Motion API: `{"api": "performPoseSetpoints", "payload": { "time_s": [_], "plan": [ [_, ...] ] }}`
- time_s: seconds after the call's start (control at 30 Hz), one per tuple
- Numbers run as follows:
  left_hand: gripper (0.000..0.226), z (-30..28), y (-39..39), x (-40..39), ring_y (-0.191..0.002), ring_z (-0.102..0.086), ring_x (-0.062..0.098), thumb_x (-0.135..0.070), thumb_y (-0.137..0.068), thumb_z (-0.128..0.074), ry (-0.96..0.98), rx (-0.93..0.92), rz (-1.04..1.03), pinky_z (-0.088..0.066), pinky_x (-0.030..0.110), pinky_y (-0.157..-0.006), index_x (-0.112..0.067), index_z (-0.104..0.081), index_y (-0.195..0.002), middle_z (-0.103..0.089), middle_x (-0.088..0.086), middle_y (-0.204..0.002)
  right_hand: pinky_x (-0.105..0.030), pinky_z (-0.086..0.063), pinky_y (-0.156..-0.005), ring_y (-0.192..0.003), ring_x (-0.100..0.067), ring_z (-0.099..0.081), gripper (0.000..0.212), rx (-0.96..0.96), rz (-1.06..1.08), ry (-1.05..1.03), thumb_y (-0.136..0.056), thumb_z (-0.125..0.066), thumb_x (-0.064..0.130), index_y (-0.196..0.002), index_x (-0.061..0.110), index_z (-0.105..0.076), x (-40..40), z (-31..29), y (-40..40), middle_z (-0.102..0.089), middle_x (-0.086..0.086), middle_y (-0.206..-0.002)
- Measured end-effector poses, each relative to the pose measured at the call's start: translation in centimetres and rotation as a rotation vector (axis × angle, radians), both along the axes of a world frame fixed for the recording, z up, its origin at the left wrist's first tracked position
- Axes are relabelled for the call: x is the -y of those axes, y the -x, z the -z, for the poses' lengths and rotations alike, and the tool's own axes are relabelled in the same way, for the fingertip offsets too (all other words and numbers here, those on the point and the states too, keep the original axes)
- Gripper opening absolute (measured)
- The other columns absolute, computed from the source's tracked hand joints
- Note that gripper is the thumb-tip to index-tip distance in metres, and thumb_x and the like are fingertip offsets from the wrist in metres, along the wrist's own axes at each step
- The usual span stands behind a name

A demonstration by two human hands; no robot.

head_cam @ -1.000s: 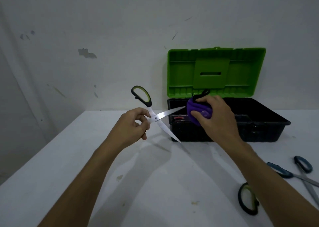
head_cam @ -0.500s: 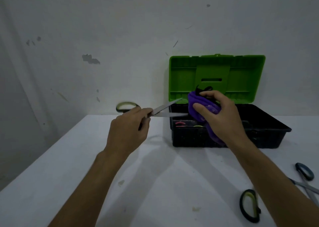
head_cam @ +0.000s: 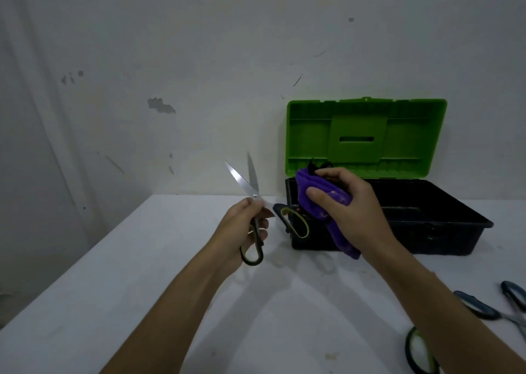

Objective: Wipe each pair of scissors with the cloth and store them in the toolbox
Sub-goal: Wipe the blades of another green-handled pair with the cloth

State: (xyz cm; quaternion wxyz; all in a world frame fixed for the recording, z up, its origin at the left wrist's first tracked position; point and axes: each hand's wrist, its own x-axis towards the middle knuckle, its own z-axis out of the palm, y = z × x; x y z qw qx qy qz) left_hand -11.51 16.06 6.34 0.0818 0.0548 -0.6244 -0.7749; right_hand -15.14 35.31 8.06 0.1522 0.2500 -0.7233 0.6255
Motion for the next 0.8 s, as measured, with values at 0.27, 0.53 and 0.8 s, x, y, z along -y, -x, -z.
{"api": "performPoseSetpoints", "payload": {
  "time_s": [0.27, 0.53, 0.8],
  "plan": [
    [0.012, 0.0, -0.5, -0.2, -0.062, -0.063, 0.007, -0.025, -0.095, -0.062, 0.157, 0.018, 0.038, -0.052, 0.026, -0.063, -0.016, -0.054, -0.091, -0.061, 0.002, -0.075, -0.021, -0.055, -0.069, -0.099, -0.009, -0.064, 0.038, 0.000, -0.011, -0.028, -0.081, -0.075, 0.031, -0.116, 0.028, -0.061, 0.2, 0.3, -0.2, -0.065, 0.013, -0.111],
    [0.015, -1.3, -1.6, -0.3, -0.059, -0.070, 0.027, -0.019, -0.087, -0.071, 0.348, -0.057, 0.117, -0.059, 0.032, -0.061, -0.008, -0.064, -0.094, -0.070, 0.011, -0.071, -0.021, -0.050, -0.091, -0.111, -0.004, -0.057, 0.041, -0.344, -0.005, -0.241, -0.084, -0.073, 0.028, -0.124, 0.024, -0.063, -0.1, -1.0, -0.2, -0.060, 0.011, -0.120],
    [0.012, -2.9, -1.1, -1.2, -0.049, -0.065, 0.025, -0.015, -0.083, -0.076, 0.612, -0.116, 0.187, -0.054, 0.031, -0.052, -0.006, -0.068, -0.082, -0.068, 0.011, -0.062, -0.013, -0.043, -0.088, -0.097, 0.001, -0.047, 0.036, -0.494, -0.070, -0.495, -0.091, -0.064, 0.024, -0.126, 0.030, -0.062, 0.5, -1.5, 2.4, -0.038, 0.004, -0.125]
  ]
}}
